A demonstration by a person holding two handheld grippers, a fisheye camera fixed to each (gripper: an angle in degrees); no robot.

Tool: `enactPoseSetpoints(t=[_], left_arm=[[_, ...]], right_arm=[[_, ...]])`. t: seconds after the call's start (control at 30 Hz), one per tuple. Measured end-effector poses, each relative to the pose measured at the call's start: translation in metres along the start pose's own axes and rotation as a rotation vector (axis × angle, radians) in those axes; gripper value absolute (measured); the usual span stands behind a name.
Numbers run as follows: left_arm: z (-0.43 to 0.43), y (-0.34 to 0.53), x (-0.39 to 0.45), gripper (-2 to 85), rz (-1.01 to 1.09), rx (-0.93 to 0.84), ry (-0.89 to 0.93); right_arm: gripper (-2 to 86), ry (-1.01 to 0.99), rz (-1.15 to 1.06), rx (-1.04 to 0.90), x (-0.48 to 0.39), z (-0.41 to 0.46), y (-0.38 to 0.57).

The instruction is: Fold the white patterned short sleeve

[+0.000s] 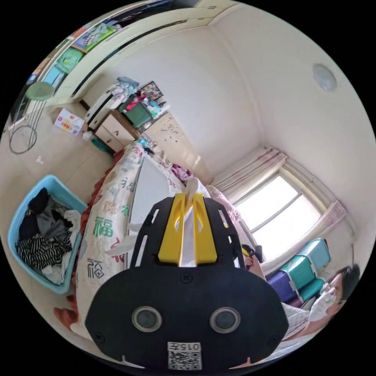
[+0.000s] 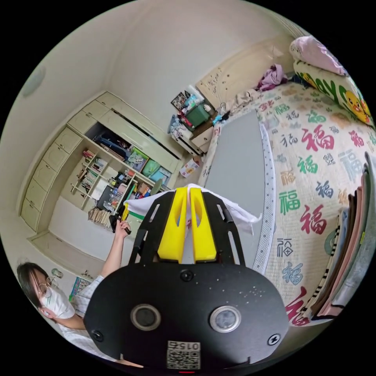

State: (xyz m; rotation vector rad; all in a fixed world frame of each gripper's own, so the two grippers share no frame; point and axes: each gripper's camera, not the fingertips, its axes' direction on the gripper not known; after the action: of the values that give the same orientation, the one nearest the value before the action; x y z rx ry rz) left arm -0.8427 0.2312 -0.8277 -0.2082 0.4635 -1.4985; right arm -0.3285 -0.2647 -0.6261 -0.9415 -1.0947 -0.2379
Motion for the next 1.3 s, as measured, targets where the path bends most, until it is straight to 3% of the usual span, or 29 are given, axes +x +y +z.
enactPoseSetpoints(t=[0.13, 0.3, 0.5, 0.63, 0.73, 0.83, 1.03, 1.17, 1.3], left_arm=[[0.004, 0.016, 0.003, 1.2, 0.169, -0.075, 0.082], [0.016, 0.098, -0.044, 1.8, 0.322, -0.326, 0.066], [0.044, 0.23, -0.135, 2.4, 0.124, -0.688, -0.039], [0.027, 0.258, -0.154, 2.5, 0.043, -0.609, -0.001], [0.023, 0.259, -0.158, 1.5, 0.042, -0.668, -0.006], [0.014, 0.252, -0.16, 1.3, 0.04, -0.705, -0.009], [0.01, 0.2, -0.143, 6.4, 0.058, -0.544, -0.116], [0.065, 0.166, -0.125, 10.4, 0.081, -0.433, -0.189], [0.152, 0.148, -0.128, 11.7, 0.082, -0.511, -0.238]], right_arm=[[0.3, -0.012, -0.049, 0.02, 0.001, -0.04, 0.031], [0.3, -0.015, 0.045, -0.122, 0.062, -0.032, 0.118], [0.2, 0.115, 0.398, -0.386, 0.178, 0.022, 0.244], [-0.1, 0.128, 0.452, -0.391, 0.187, 0.022, 0.277], [-0.1, 0.271, 0.433, -0.405, 0.179, 0.018, 0.275], [0.3, 0.25, 0.45, -0.366, 0.171, 0.014, 0.265], [5.9, 0.355, 0.198, -0.36, 0.108, 0.05, 0.191], [8.6, 0.306, 0.103, -0.312, 0.083, 0.101, 0.126], [10.1, 0.415, -0.001, -0.305, 0.07, 0.149, 0.076]])
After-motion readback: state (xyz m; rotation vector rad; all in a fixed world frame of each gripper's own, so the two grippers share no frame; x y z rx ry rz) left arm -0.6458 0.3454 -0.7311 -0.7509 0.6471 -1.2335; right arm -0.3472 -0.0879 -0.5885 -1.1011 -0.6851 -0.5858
